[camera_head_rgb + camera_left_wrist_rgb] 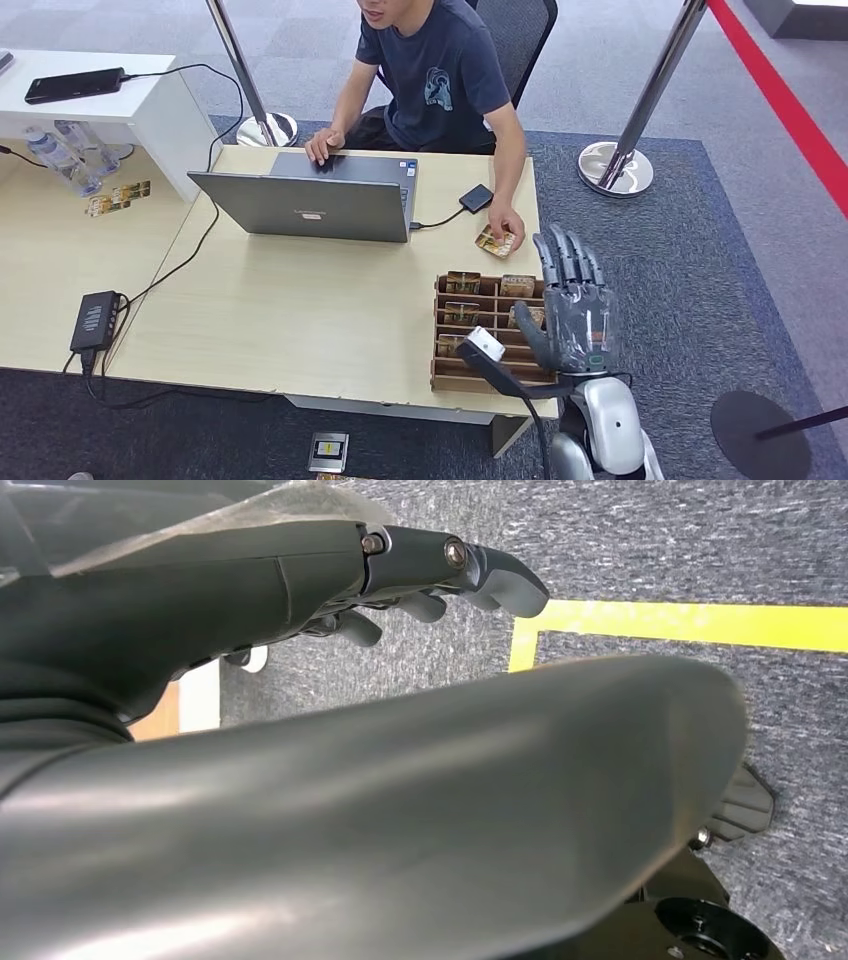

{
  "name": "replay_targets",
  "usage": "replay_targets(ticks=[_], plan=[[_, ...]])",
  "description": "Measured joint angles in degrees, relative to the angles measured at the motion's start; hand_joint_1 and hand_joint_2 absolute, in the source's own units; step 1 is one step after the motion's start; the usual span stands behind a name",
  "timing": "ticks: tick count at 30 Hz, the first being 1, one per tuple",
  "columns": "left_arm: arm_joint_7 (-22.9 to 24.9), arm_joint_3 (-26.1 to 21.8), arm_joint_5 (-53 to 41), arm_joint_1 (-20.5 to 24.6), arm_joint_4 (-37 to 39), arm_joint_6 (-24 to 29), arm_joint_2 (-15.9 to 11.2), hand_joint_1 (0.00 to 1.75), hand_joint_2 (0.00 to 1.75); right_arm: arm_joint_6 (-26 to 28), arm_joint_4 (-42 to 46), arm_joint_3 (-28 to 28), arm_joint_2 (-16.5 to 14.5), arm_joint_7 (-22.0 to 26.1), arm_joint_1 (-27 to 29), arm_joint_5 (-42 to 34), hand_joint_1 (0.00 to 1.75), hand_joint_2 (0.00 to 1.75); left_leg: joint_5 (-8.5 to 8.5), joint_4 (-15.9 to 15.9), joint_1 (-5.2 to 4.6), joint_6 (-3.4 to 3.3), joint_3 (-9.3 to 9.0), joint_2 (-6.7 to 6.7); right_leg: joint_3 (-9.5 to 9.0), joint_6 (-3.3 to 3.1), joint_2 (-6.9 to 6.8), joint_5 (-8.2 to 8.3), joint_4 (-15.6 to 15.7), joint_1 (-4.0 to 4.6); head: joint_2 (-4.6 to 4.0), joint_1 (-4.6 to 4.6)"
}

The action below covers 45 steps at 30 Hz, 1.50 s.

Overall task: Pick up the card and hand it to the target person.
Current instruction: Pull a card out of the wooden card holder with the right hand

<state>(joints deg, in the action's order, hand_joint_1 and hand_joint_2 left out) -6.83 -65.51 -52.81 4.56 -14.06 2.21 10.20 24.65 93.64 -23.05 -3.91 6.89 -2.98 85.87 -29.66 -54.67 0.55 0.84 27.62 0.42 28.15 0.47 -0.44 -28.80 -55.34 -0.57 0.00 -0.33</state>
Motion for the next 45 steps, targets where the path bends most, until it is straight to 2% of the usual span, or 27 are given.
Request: replay_targets(ticks=[3, 6, 16, 26, 38, 42, 45], plan=[[0.0, 0.0, 0.0, 0.0, 0.1, 0.0, 0.0, 0.0, 0.0, 0.0, -0.1, -0.7, 0.7, -0.3, 0.2, 0.1, 1.06, 1.75, 0.0, 0.0, 0.0, 0.0, 0.0, 0.0, 0.0, 0.0, 0.0, 0.0, 0.0, 0.0, 0.0, 0.0], [0.0, -0.1, 0.0, 0.0, 0.2, 0.0, -0.1, 0.0, 0.0, 0.1, -0.3, -0.9, 1.3, -0.4, 0.5, -0.3, 0.99, 1.75, 0.0, 0.0, 0.0, 0.0, 0.0, 0.0, 0.0, 0.0, 0.0, 0.0, 0.0, 0.0, 0.0, 0.0], [0.4, -0.5, -0.2, 0.0, 0.3, 0.0, -0.1, 0.0, 0.0, -0.1, -2.9, -1.1, 2.0, -0.4, 0.8, -0.9, 0.54, 1.75, 0.0, 0.0, 0.0, 0.0, 0.01, -0.01, 0.0, 0.0, 0.0, 0.0, 0.0, 0.0, 0.0, -0.01], [0.3, -0.9, 0.0, 0.0, 0.3, 0.0, -0.2, 0.0, 0.0, -0.2, -9.4, -1.0, 2.0, -0.5, -1.4, -0.3, 0.69, 1.75, 0.0, 0.0, 0.0, 0.0, 0.01, -0.01, 0.0, 0.0, 0.0, 0.0, 0.0, 0.0, 0.0, 0.0], [0.8, -0.9, -0.8, 0.0, 0.3, -0.2, -0.2, 0.0, 0.0, -1.6, -13.2, -0.4, 1.7, -1.2, -2.2, -0.5, 0.65, 1.75, 0.0, 0.0, 0.0, 0.0, 0.01, -0.01, 0.01, 0.0, 0.0, 0.0, 0.0, 0.0, 0.0, 0.0], [0.8, -0.9, -0.8, -0.1, 0.3, -0.2, -0.2, 0.0, 0.0, -1.6, -13.9, 0.1, 1.7, -1.2, -2.1, -0.4, 0.72, 1.75, 0.0, 0.0, 0.0, 0.0, 0.01, -0.01, 0.01, 0.0, 0.0, 0.0, 0.0, 0.0, 0.0, 0.0], [0.8, -1.0, -0.8, -0.1, 0.3, -0.2, -0.2, 0.0, 0.0, -1.6, -14.3, 0.4, 1.7, -1.2, -2.1, -0.4, 0.7, 1.75, 0.0, 0.0, 0.0, 0.0, 0.01, -0.01, 0.01, 0.0, 0.0, 0.0, 0.0, 0.0, 0.0, -0.01]])
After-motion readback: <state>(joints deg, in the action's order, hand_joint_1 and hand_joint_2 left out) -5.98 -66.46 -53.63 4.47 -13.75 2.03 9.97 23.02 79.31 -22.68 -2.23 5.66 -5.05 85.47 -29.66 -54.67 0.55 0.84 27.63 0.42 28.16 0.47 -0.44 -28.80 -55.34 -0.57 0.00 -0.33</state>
